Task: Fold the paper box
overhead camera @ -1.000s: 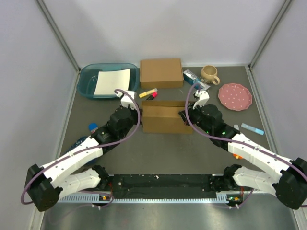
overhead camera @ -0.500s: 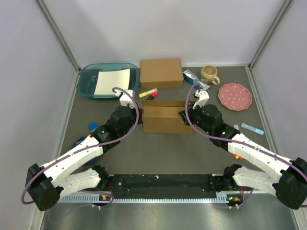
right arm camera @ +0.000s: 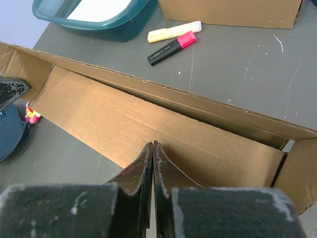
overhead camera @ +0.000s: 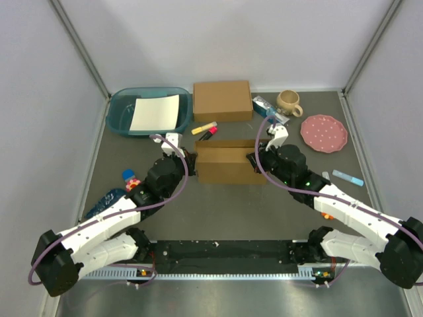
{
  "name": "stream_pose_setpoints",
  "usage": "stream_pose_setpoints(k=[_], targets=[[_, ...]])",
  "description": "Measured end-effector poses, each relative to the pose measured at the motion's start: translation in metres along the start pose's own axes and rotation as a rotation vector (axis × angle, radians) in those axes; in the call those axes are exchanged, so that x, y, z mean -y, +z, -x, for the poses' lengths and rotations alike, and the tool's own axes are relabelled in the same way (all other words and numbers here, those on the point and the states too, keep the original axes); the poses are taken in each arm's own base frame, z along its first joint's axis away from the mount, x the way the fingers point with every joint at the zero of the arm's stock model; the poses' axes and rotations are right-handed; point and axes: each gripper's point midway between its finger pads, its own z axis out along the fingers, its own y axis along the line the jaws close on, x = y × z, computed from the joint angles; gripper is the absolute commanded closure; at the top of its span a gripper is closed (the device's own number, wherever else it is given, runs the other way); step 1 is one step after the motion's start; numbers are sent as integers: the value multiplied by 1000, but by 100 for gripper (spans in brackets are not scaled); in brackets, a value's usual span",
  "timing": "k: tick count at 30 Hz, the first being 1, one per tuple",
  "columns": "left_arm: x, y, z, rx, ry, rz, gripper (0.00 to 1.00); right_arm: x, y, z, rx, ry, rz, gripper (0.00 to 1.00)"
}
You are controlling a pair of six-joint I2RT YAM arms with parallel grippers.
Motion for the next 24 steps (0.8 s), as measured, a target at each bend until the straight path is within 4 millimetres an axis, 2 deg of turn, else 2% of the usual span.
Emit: stream_pose_setpoints(k=[24], targets=[[-8,-1,5,60,156,10,100,-4,1,-1,8,-1,18,100]])
